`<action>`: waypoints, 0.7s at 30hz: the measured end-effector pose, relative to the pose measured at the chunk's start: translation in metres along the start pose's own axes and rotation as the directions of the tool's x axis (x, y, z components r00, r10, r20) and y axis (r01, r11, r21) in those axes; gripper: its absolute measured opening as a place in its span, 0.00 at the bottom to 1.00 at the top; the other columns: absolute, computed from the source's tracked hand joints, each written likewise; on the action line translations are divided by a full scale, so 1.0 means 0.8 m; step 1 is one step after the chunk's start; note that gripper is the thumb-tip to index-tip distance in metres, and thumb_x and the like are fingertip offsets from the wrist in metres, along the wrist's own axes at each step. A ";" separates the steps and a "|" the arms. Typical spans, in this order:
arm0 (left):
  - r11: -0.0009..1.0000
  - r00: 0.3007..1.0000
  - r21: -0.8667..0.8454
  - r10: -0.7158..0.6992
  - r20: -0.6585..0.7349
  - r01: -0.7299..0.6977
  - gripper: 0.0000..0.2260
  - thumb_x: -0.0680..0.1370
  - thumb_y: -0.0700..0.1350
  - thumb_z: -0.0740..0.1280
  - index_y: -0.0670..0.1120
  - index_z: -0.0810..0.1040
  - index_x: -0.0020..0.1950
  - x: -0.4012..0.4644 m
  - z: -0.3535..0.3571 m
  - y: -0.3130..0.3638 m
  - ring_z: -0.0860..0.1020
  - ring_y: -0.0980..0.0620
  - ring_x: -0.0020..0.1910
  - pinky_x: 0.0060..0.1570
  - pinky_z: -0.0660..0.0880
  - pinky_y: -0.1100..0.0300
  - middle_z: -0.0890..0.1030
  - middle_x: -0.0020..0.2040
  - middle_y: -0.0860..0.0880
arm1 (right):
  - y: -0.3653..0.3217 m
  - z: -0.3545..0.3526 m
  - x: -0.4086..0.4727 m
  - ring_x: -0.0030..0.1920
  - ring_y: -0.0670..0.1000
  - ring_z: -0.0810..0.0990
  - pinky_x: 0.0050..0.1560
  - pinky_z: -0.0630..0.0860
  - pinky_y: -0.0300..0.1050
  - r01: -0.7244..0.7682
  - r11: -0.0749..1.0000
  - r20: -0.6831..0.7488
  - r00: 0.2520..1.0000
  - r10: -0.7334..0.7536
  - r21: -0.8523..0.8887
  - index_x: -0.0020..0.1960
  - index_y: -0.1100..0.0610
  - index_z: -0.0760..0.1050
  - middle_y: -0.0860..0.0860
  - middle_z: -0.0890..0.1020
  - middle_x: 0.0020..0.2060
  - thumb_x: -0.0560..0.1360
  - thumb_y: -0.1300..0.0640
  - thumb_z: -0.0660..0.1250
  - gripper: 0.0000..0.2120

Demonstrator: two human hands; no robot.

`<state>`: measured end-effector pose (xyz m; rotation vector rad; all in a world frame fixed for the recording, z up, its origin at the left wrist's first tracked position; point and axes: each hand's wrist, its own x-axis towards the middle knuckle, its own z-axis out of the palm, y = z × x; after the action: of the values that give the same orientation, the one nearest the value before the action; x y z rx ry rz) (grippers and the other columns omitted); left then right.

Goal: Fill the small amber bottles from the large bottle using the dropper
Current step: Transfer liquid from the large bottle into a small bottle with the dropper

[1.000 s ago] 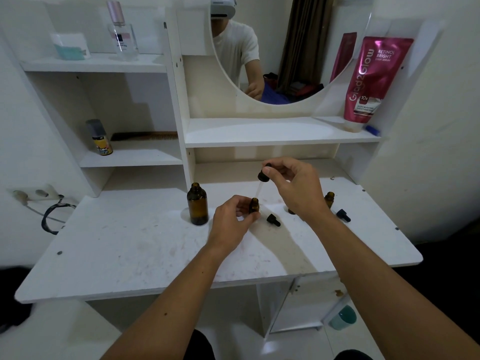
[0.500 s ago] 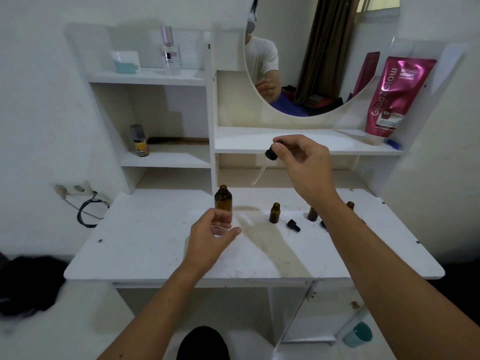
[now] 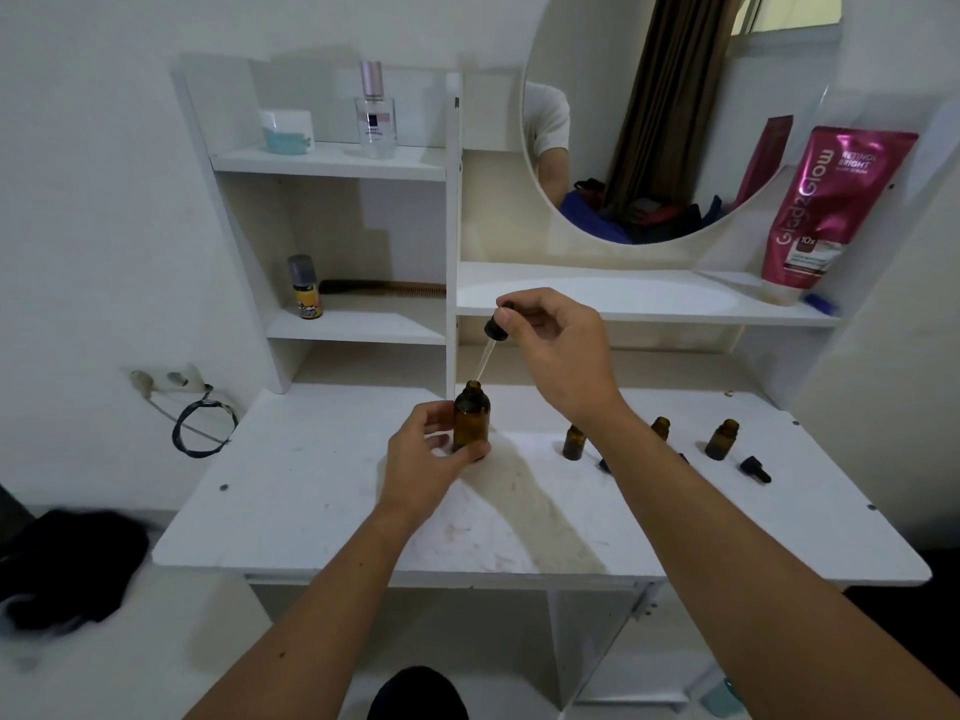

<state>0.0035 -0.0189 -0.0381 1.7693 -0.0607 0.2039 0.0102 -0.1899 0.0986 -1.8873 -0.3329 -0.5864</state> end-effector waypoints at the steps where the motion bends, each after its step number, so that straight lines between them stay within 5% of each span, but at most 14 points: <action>1: 1.000 1.000 -0.001 -0.005 0.006 0.005 0.26 0.70 0.46 0.83 0.51 0.77 0.64 0.002 0.001 0.000 0.83 0.54 0.57 0.61 0.81 0.59 0.84 0.58 0.56 | 0.001 0.002 0.000 0.50 0.44 0.86 0.56 0.81 0.35 0.008 1.000 0.014 1.000 -0.007 -0.022 0.57 0.58 0.85 0.48 0.88 0.48 0.80 0.58 0.73 0.08; 8: 1.000 1.000 -0.013 -0.019 0.011 0.019 0.24 0.71 0.44 0.82 0.48 0.78 0.64 0.006 0.000 -0.002 0.84 0.56 0.54 0.59 0.82 0.57 0.84 0.56 0.55 | 0.015 0.014 0.003 0.44 0.39 0.84 0.52 0.78 0.30 -0.032 0.994 0.170 0.984 0.049 -0.100 0.53 0.54 0.86 0.44 0.86 0.43 0.79 0.58 0.74 0.04; 21: 1.000 1.000 0.027 -0.006 0.012 0.005 0.23 0.71 0.45 0.82 0.50 0.78 0.62 0.006 0.000 -0.004 0.84 0.52 0.56 0.61 0.82 0.52 0.84 0.57 0.54 | 0.027 0.029 0.002 0.37 0.34 0.80 0.43 0.74 0.25 -0.137 0.981 0.135 0.978 0.156 -0.137 0.49 0.59 0.86 0.44 0.85 0.38 0.79 0.59 0.74 0.04</action>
<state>0.0088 -0.0181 -0.0405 1.7972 -0.0619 0.1910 0.0279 -0.1767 0.0753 -2.0635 -0.2518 -0.3788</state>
